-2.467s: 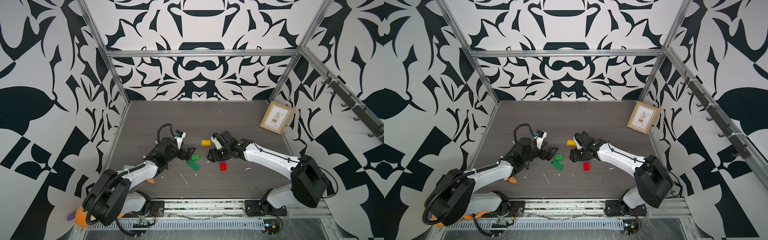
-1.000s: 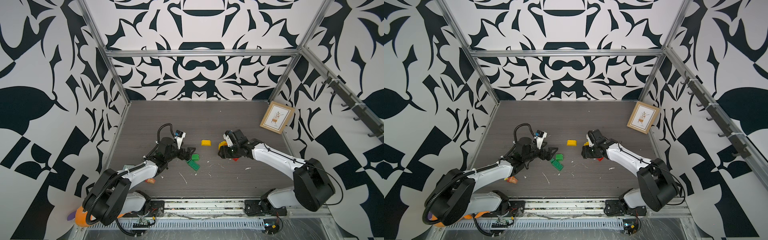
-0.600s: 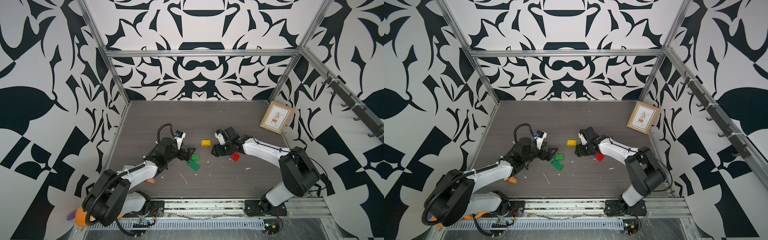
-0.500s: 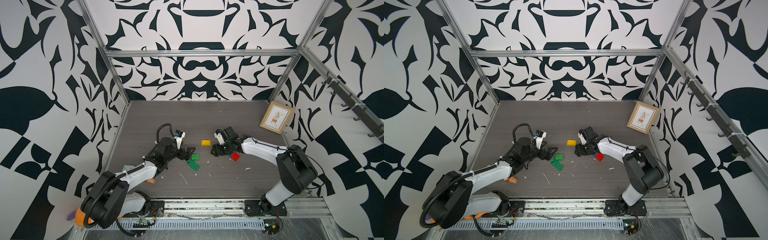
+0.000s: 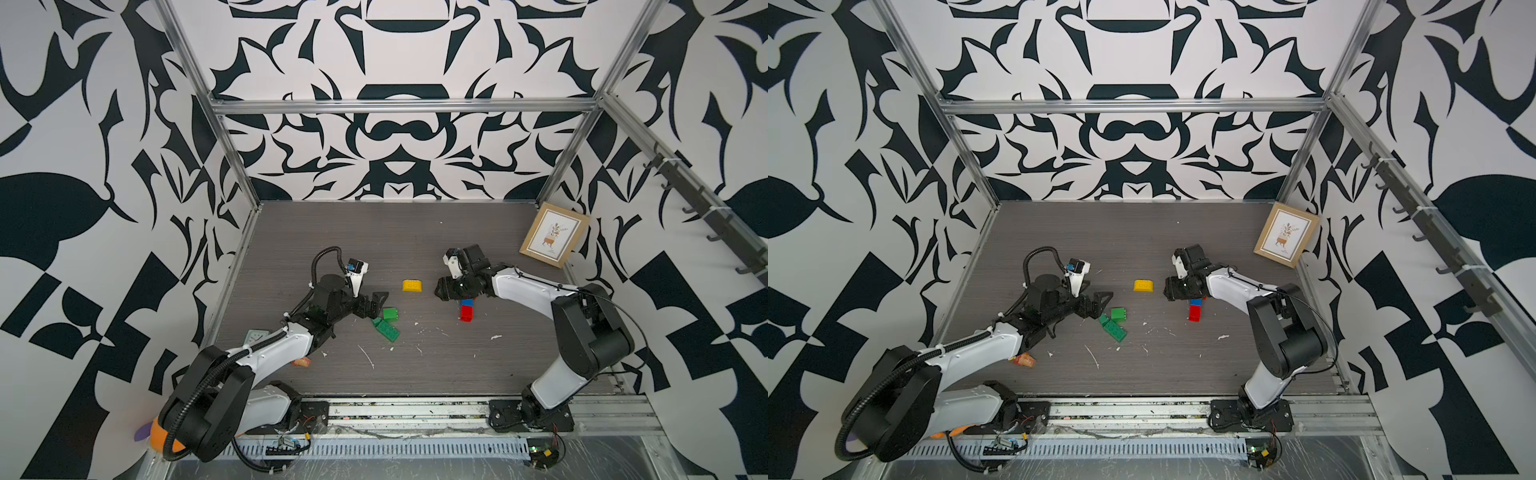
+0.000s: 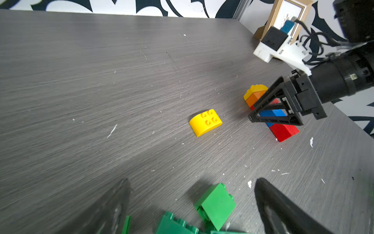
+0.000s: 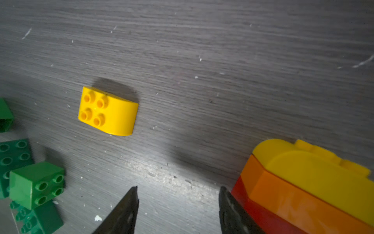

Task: Assemble an ice cream with lego
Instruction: Adjust the lego brick at the center of the board.

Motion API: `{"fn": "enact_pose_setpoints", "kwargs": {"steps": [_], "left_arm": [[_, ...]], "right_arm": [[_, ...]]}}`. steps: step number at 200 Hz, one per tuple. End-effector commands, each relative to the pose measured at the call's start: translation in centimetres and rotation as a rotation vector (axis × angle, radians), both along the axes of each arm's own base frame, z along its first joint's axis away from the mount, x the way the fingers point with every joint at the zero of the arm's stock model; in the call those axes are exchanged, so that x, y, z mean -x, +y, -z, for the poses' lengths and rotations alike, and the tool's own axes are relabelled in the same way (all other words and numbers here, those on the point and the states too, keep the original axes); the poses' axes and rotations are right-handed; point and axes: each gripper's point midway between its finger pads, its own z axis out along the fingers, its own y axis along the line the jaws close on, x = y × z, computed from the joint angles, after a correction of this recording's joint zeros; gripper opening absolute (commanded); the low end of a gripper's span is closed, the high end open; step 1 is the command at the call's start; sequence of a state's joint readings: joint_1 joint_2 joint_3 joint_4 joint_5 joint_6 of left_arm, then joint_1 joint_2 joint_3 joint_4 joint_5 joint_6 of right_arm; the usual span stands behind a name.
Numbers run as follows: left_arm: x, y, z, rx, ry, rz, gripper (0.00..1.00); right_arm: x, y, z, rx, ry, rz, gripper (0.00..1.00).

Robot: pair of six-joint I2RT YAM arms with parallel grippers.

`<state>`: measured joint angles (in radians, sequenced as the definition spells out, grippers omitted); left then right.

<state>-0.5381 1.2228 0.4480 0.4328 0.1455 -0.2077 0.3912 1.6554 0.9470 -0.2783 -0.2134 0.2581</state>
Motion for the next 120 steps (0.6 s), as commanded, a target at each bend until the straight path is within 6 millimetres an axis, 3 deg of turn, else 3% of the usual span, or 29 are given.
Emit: {"fn": "enact_pose_setpoints", "kwargs": {"steps": [1,19,43,64,90,120], "left_arm": [[-0.2,0.9,-1.4,-0.003,-0.065,-0.045,0.99],[-0.4,1.8,-2.0,-0.023,-0.084,-0.090,0.99],[-1.0,4.1,-2.7,-0.064,-0.081,-0.220,0.99],[-1.2,5.9,-3.4,-0.084,-0.085,-0.313,0.99],[-0.5,6.2,-4.0,-0.045,-0.107,-0.316,0.99],[0.5,5.8,-4.7,0.005,-0.097,-0.280,0.99]], "right_arm": [[-1.3,0.4,-2.6,-0.026,-0.097,-0.033,0.65],[-0.8,1.2,-4.7,-0.079,-0.126,-0.059,0.64],[1.3,2.5,-6.3,-0.077,-0.134,-0.087,0.65],[3.9,5.2,-7.0,-0.072,-0.121,-0.127,0.65],[6.8,8.7,-7.6,0.062,-0.181,-0.230,0.66],[6.6,10.8,-6.9,0.163,-0.221,-0.286,0.67]]}}
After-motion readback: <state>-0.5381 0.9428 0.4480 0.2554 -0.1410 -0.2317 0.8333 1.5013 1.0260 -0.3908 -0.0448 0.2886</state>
